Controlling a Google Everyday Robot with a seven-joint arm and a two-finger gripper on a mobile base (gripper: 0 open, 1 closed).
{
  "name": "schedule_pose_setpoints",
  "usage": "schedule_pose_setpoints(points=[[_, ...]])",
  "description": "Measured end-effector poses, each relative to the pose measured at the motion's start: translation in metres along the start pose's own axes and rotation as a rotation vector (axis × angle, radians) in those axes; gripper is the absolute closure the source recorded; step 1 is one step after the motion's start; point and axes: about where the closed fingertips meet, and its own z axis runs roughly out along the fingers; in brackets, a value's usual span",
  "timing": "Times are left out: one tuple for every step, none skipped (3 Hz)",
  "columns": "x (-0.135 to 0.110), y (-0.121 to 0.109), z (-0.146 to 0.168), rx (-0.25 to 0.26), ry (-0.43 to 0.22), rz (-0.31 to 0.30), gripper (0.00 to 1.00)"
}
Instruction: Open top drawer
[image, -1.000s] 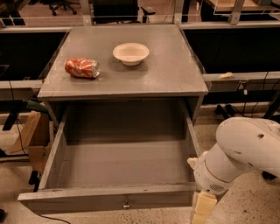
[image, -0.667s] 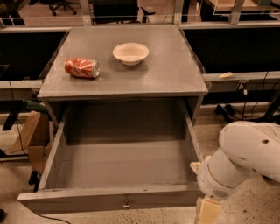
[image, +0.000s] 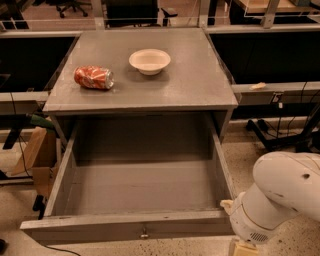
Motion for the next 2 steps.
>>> schedule_pose_setpoints(points=[[0.0057,0.0047,0.0043,-0.017,0.006,0.000,0.41],[0.0045,0.0048,-0.0003,-0.017,0.006,0.000,0.64]])
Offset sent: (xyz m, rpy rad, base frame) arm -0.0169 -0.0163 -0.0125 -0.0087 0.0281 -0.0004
